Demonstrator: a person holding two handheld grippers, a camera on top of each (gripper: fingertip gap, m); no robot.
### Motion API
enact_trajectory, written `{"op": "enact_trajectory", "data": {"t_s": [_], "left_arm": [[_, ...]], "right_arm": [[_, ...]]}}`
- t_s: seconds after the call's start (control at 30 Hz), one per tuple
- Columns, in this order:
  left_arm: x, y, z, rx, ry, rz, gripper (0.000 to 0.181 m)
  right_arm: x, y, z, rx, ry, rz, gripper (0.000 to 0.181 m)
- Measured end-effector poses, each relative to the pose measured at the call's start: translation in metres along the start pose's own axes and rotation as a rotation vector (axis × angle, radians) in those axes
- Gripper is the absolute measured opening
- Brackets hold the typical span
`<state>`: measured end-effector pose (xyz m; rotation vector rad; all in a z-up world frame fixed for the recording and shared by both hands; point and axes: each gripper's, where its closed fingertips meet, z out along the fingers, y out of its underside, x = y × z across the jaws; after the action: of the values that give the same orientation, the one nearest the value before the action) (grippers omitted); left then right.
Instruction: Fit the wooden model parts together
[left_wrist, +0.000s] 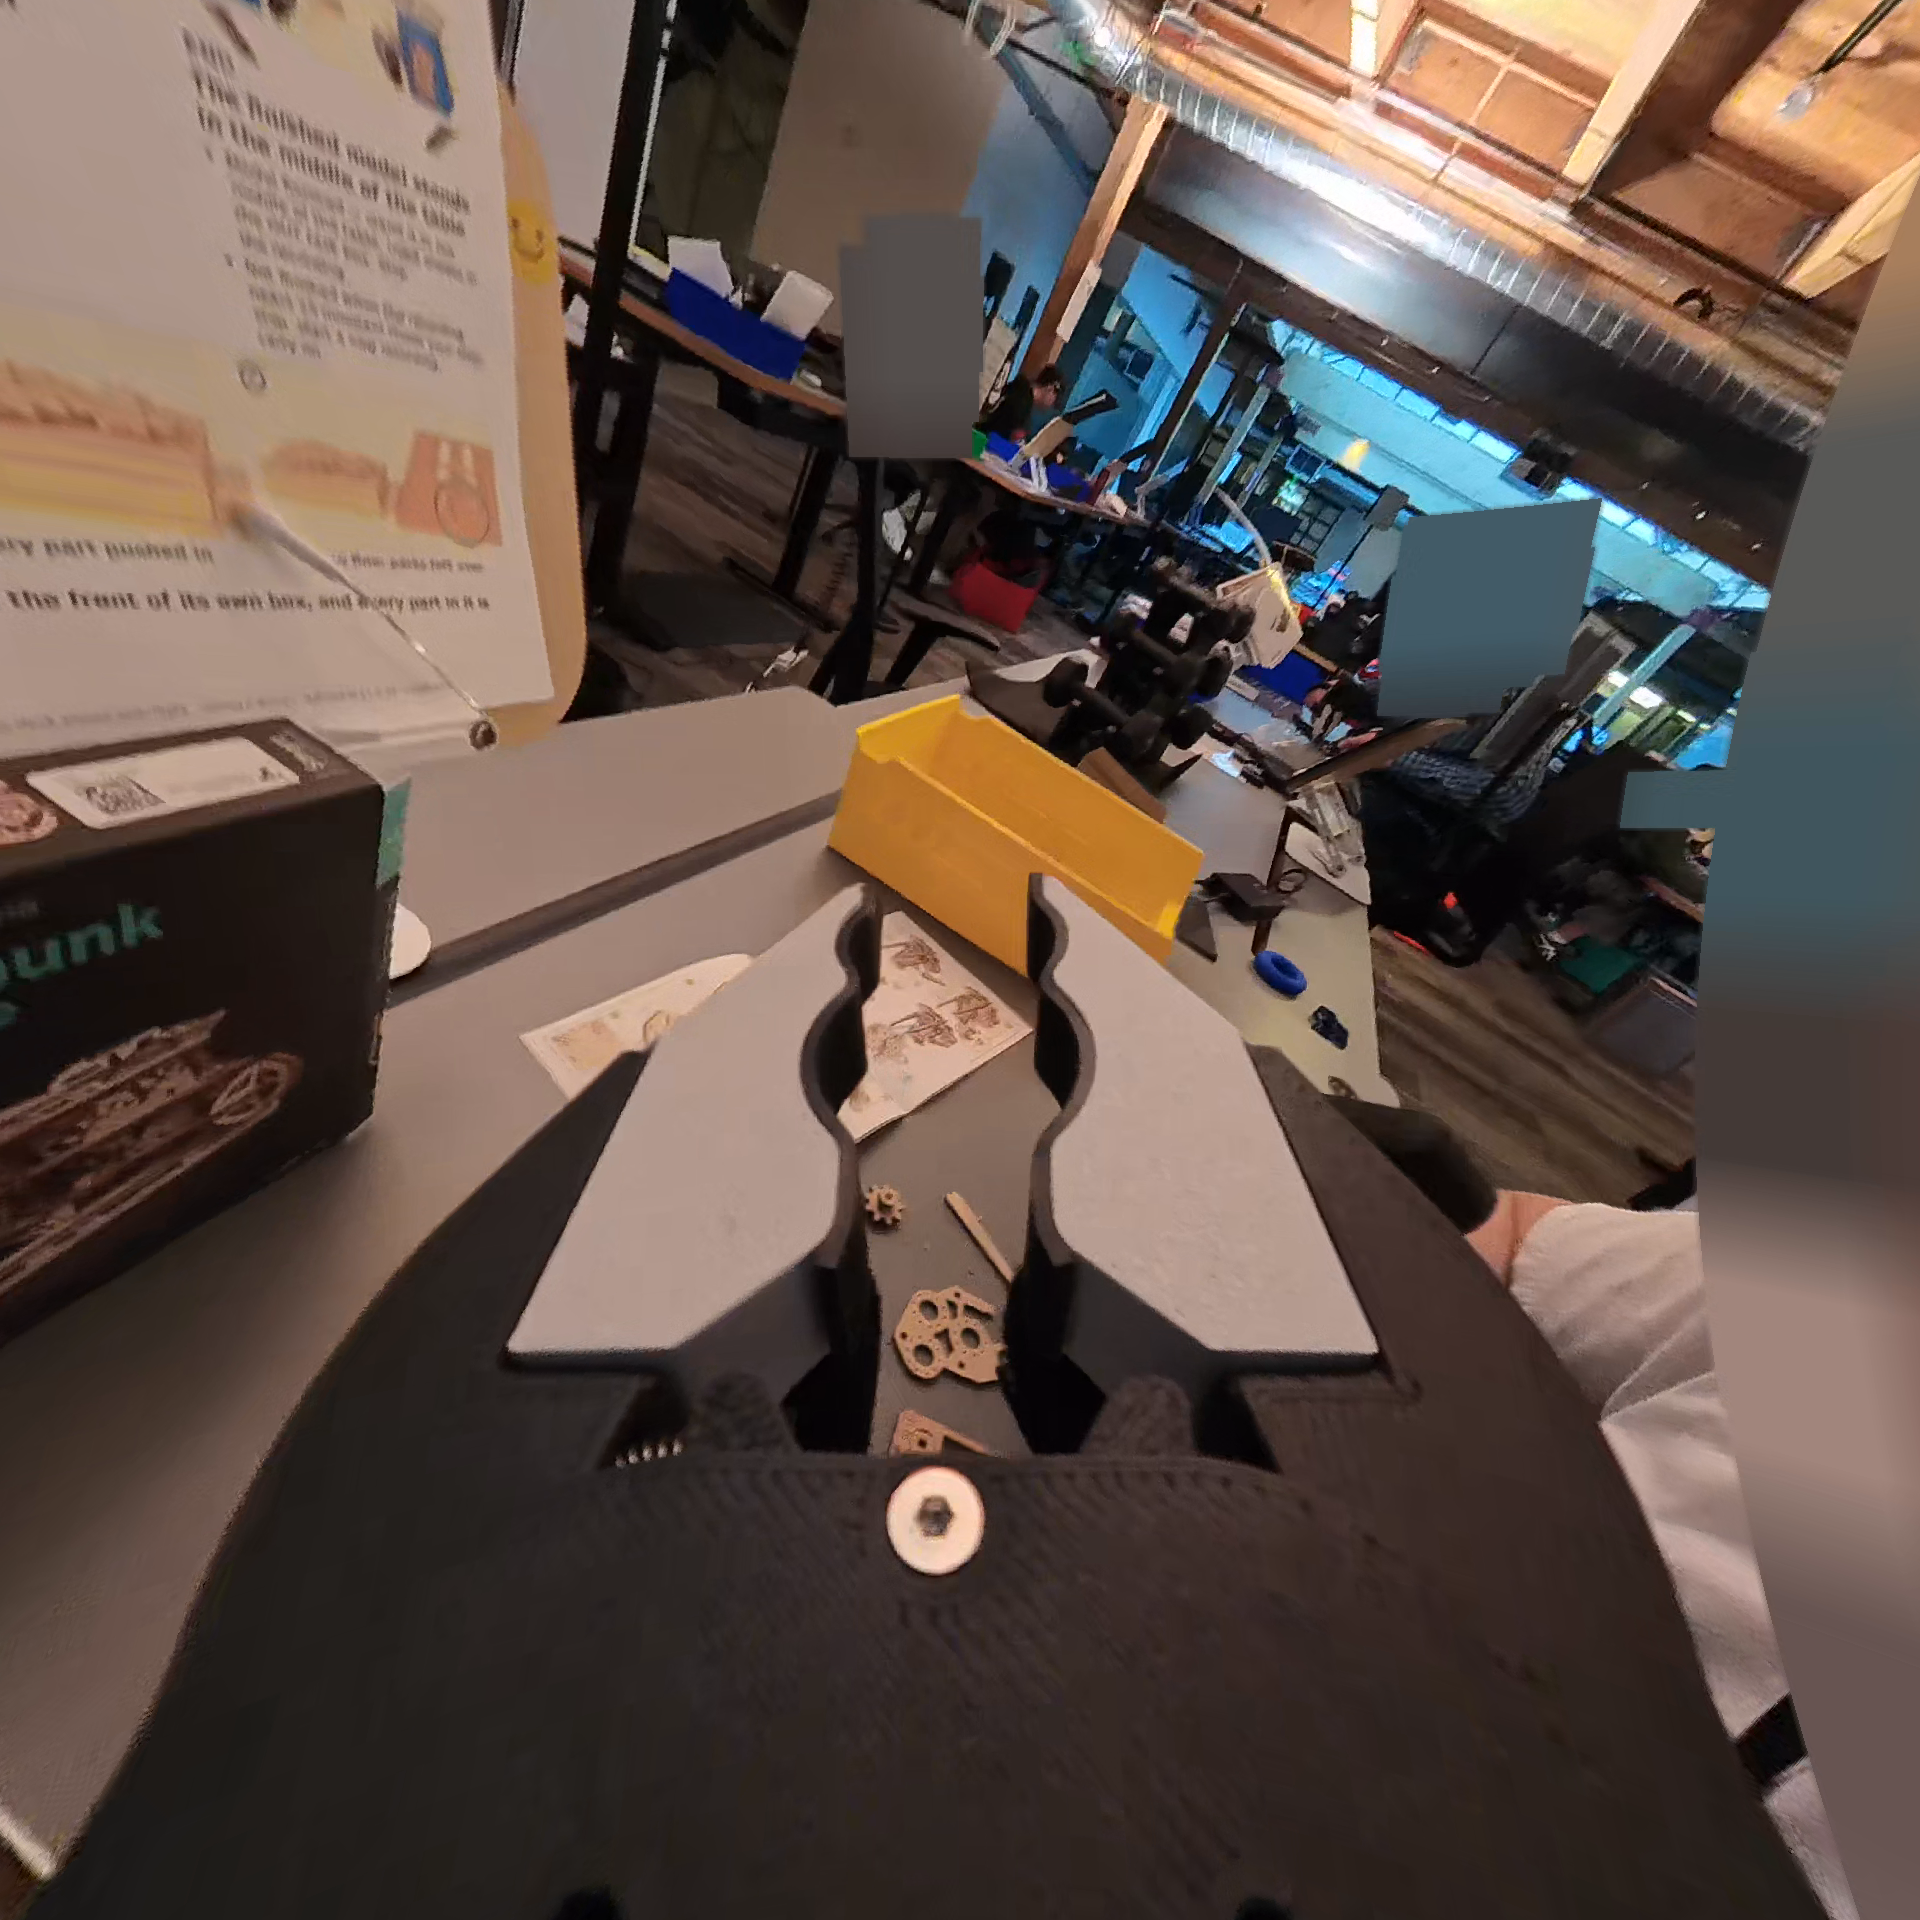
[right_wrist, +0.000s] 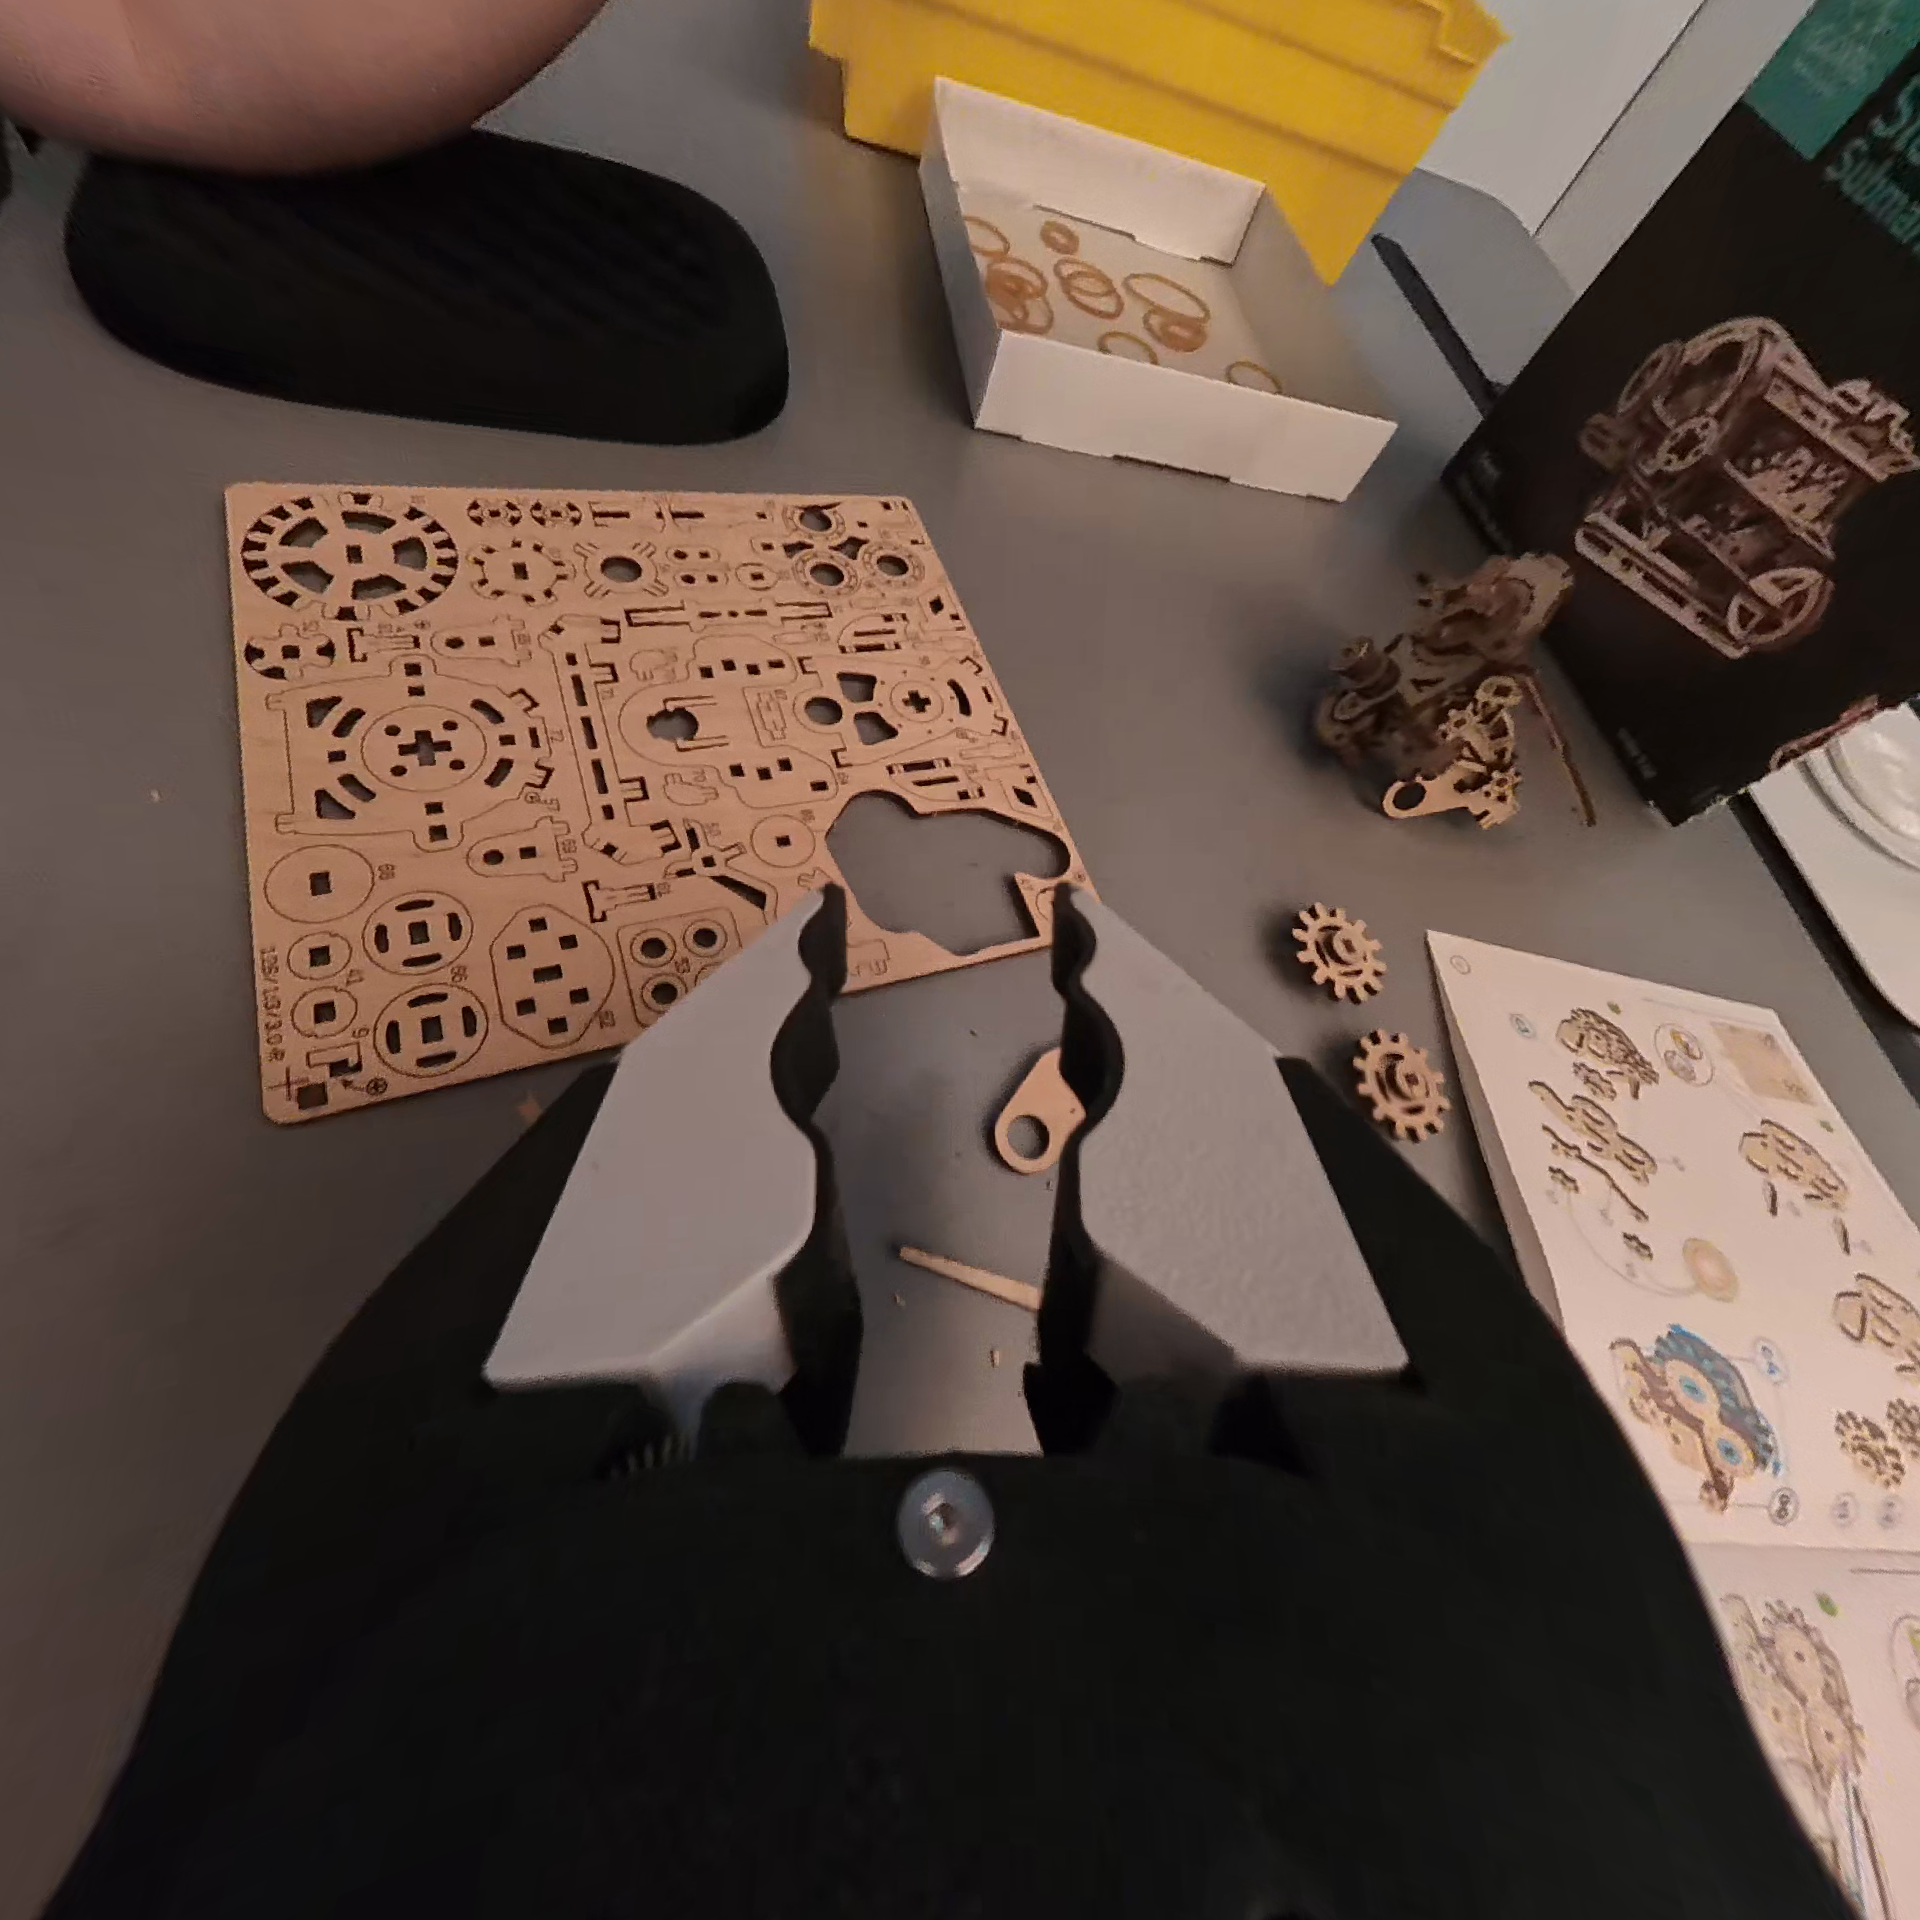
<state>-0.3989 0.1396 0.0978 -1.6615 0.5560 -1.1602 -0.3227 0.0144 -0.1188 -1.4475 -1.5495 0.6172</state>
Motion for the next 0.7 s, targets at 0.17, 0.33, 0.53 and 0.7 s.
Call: {"op": "enact_trajectory", "data": {"t_s": [0.17,0.33,0.53,0.7], "left_arm": [[0.014,-0.02,-0.02,0.061,0.022,0.014,0.026],[0.019,-0.029,-0.031,0.086,0.003,0.049,0.026],[0.023,-0.037,-0.04,0.122,-0.014,0.081,0.025],[0.022,-0.038,-0.044,0.128,-0.002,0.047,0.028]], "right_arm": [[0.015,-0.003,0.016,-0.052,-0.016,0.002,0.037],[0.037,-0.014,0.033,-0.07,0.056,-0.089,0.019],[0.038,-0.012,0.067,-0.194,-0.146,-0.089,0.028],[0.035,0.002,0.084,-0.288,-0.222,0.057,0.026]]}}
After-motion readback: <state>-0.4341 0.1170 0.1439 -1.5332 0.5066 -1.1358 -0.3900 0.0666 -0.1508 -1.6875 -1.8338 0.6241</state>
